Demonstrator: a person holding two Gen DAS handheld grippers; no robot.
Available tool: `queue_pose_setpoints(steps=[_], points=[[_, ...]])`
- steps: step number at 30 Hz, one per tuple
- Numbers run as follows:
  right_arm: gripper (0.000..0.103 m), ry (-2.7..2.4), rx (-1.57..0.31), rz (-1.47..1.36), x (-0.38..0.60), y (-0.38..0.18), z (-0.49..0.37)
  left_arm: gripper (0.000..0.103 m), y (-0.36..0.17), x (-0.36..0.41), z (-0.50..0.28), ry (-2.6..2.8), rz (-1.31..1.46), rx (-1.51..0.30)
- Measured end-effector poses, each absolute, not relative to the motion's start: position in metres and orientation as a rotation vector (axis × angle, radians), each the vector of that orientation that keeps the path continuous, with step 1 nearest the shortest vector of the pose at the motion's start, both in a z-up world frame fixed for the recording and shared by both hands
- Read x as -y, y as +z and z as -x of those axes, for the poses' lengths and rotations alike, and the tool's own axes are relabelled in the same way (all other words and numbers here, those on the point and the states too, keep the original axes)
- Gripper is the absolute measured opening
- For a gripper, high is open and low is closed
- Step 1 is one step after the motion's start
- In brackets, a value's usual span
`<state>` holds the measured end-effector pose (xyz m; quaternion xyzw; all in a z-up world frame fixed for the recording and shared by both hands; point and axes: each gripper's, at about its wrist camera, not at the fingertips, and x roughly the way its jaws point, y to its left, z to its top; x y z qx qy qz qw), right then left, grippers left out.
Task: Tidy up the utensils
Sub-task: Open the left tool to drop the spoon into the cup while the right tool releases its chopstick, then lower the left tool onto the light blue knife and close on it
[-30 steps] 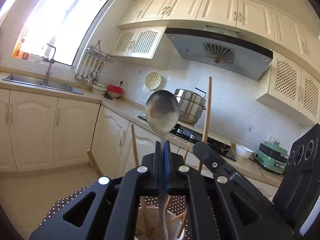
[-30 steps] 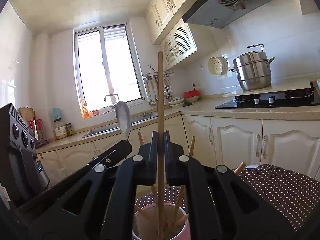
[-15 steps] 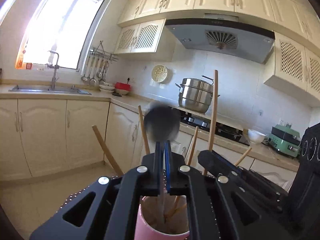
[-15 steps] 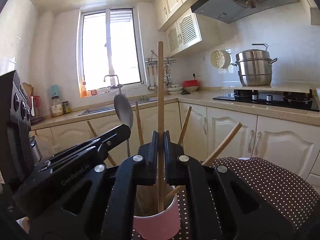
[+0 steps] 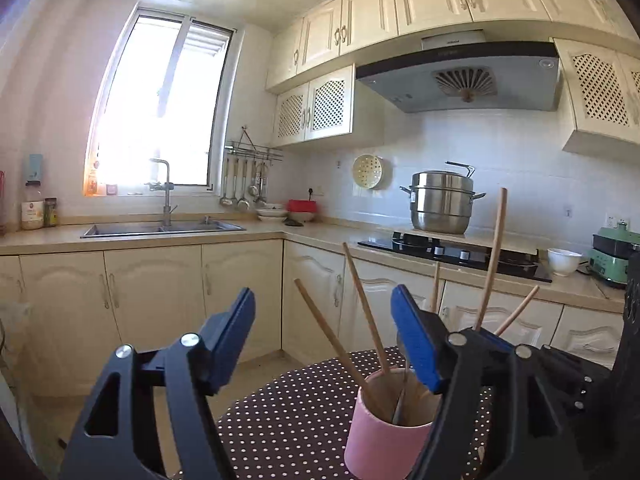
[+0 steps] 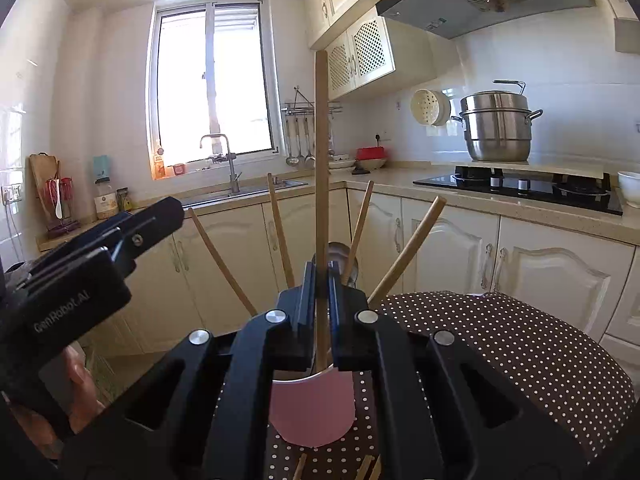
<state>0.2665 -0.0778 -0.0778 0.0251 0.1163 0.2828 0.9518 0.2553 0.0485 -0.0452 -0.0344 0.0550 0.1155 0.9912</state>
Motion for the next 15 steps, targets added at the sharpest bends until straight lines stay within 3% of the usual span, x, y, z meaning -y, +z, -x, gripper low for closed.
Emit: queue_pose_setpoints(steps=[10,13,15], points=[[0.008,0.529,-0.282,-0.024,0.071,-0.08,-0.255,0.075,-0.032,-0.061,-0.217,0.256,0.064,-0.114],[0.022,0.514,-0.283,-0.023,0.071,-0.078,-0.248,0.076,-0.03,-0.063,-0.209,0.245,0.069,-0.118],[0.039,0.506,-0.275,-0.032,0.074,-0.075,-0.242,0.076,-0.029,-0.063,-0.203,0.241,0.066,-0.121]])
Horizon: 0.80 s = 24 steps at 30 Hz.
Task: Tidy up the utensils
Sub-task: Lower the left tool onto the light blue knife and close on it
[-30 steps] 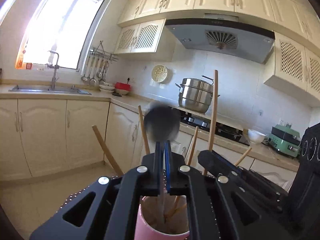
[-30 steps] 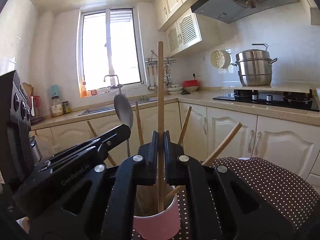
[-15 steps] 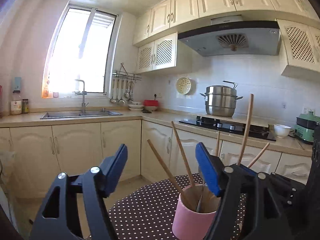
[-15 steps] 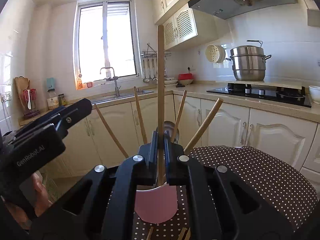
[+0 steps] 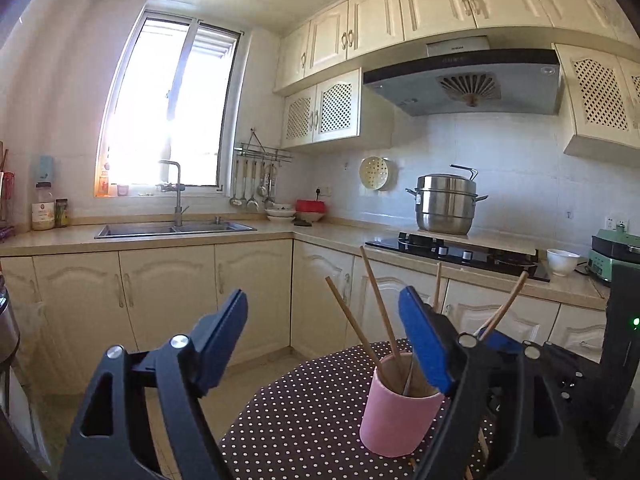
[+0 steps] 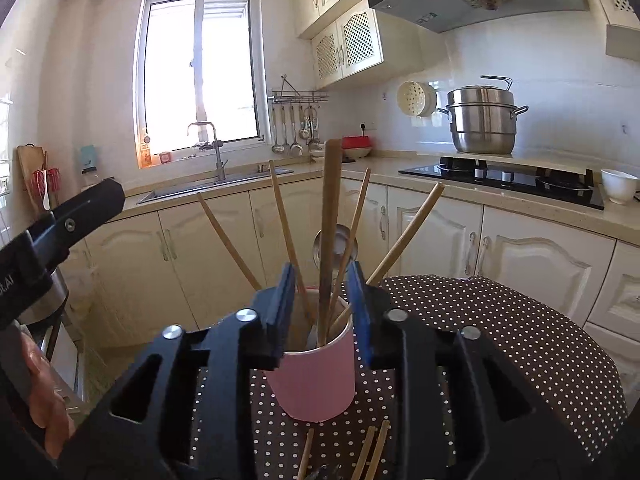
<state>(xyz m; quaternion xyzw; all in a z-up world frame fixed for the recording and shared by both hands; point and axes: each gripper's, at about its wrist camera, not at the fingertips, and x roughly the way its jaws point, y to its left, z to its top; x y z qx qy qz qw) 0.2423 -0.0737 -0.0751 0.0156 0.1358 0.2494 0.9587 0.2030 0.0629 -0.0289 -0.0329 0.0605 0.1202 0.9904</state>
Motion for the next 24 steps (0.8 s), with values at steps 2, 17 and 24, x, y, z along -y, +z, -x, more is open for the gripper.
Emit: queue_pose_setpoints(steps=[2,17,24], points=[[0.041,0.501,-0.272,-0.036,0.076,-0.072,-0.236,0.077,-0.027,-0.063,-0.197,0.237,0.064,-0.124],[0.053,0.387,-0.452,-0.03,0.134,-0.084,-0.164,0.079,-0.073,-0.027,-0.179,-0.232,0.044,-0.618],[0.056,0.29,-0.537,-0.029,0.168,-0.109,-0.121,0.079,-0.126,0.026,-0.168,-0.43,-0.084,-0.852]])
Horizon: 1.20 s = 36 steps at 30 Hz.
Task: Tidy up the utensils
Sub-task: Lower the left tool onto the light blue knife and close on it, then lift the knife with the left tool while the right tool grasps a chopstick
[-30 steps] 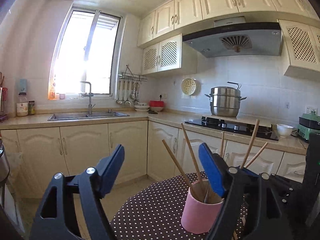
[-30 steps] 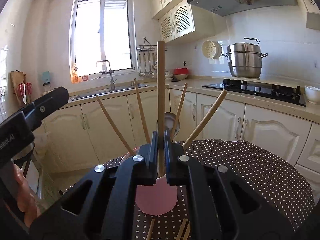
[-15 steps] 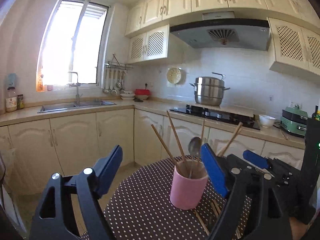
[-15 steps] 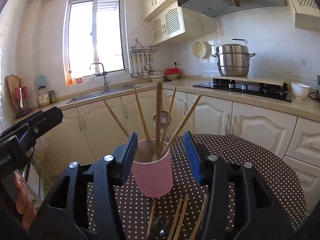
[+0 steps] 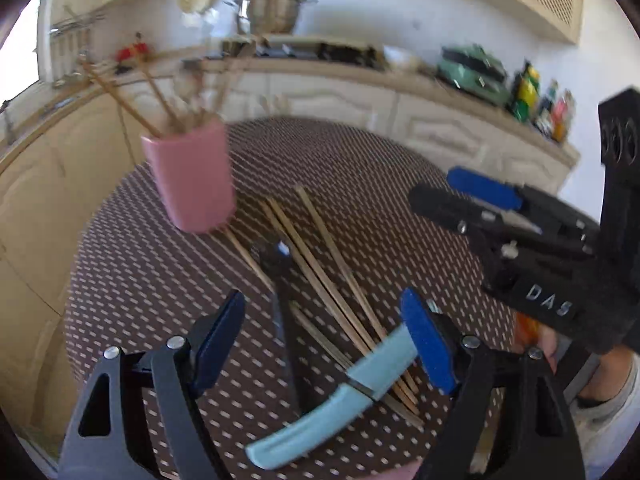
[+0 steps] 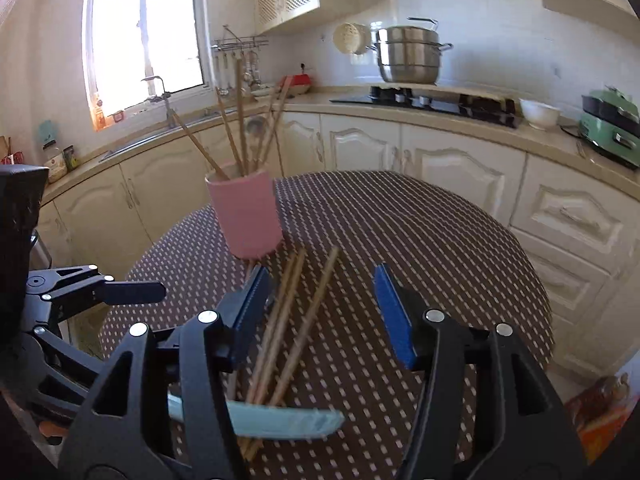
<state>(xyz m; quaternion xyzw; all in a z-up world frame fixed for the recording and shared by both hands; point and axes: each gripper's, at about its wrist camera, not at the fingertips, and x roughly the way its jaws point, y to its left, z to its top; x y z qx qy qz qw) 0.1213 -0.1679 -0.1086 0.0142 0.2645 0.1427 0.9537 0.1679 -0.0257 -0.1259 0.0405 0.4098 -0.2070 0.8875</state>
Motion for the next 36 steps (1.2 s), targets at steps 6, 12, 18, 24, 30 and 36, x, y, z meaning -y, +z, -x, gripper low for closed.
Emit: queue_pose_setpoints(steps=[6,12,18,24,30,36], points=[[0.057,0.233,-0.589,-0.071,0.199,-0.132,-0.093,0.079,-0.156,0.063,-0.153,-0.494,-0.196,-0.935],[0.057,0.238,-0.609,-0.112,0.212,-0.143,-0.082,0.067,-0.178,0.079,-0.155,-0.443,-0.266,-0.998],[0.057,0.25,-0.615,-0.125,0.215,-0.147,-0.083,0.041,-0.184,0.084,-0.163,-0.431,-0.271,-1.028],[0.057,0.259,-0.635,-0.125,0.212,-0.149,-0.094,0.0,-0.173,0.073,-0.167,-0.426,-0.216,-1.0],[0.057,0.281,-0.673,-0.134,0.206,-0.155,-0.106,0.001,-0.172,0.062,-0.18,-0.394,-0.168,-1.017],[0.057,0.298,-0.687,-0.126,0.2,-0.159,-0.108,0.046,-0.171,0.055,-0.178,-0.383,-0.198,-1.054]])
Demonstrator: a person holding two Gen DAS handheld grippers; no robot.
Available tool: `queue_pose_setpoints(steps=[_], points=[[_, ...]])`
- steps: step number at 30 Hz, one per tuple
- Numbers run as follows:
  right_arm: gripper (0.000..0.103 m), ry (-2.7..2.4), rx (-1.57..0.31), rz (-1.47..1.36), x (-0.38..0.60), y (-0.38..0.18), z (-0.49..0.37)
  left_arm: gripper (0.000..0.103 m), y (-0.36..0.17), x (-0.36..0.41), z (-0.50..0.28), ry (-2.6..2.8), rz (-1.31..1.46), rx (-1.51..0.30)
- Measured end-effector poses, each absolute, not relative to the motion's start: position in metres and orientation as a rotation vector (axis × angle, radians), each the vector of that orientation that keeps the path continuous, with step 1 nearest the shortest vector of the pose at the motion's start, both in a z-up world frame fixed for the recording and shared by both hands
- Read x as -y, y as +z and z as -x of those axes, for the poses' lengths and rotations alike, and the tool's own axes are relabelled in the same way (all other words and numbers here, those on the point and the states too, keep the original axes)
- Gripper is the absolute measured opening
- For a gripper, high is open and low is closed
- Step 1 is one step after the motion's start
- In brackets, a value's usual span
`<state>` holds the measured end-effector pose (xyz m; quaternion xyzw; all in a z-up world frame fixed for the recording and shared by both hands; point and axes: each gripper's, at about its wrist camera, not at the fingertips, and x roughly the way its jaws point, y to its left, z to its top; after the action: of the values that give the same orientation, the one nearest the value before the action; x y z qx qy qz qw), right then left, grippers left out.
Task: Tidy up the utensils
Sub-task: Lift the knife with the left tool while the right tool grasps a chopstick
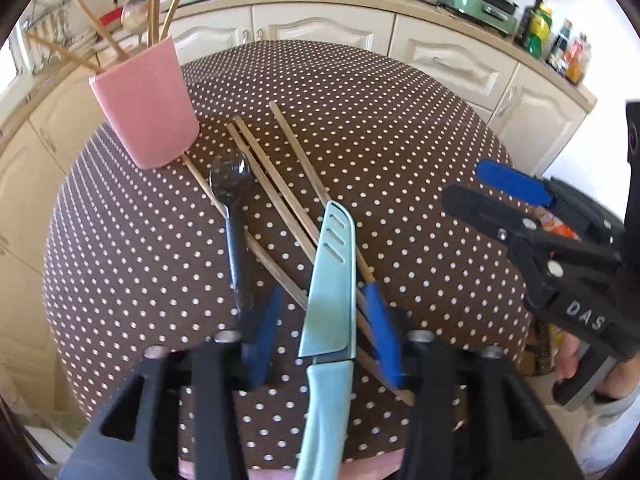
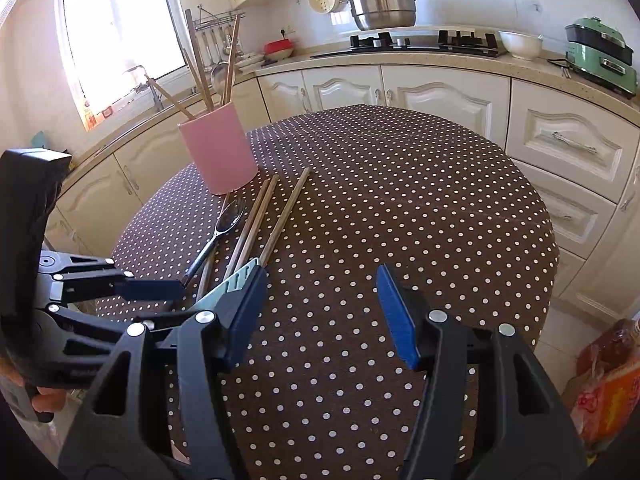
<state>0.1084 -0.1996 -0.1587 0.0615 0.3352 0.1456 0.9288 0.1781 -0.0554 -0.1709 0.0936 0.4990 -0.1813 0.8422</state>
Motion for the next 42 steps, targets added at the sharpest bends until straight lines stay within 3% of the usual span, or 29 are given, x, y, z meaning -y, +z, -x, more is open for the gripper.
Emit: queue_pose_setpoints(steps=[6,9,27,32,35,38,42], points=[[0.057,0.306,-0.699,-0.138,0.198,-0.16,-0.111,0.046,-0.183,0.065,-0.184,-0.367,-0.22,-1.089],[0.057,0.307,-0.704,-0.129,0.198,-0.16,-0.112,0.026,-0.182,0.066,-0.188,-0.379,-0.191,-1.087],[0.056,0.366,-0.915,-0.079,0.153,-0.162,-0.193,0.025,-0.145,-0.004,-0.219,-0.212,0.07,-0.925],[0.035,0.359,-1.005,-0.02,0.129,-0.17,-0.222,0.025,-0.137,-0.021,-0.227,-0.181,0.126,-0.906],[0.032,0.352,-1.052,0.038,0.118,-0.176,-0.232,0.025,-0.138,-0.027,-0.235,-0.166,0.133,-0.898],[0.012,0.333,-1.052,0.09,0.114,-0.176,-0.238,0.025,-0.135,-0.034,-0.237,-0.171,0.15,-0.882],[0.006,0.361,-1.054,0.047,0.124,-0.175,-0.242,0.025,-0.13,-0.039,-0.236,-0.191,0.165,-0.845]])
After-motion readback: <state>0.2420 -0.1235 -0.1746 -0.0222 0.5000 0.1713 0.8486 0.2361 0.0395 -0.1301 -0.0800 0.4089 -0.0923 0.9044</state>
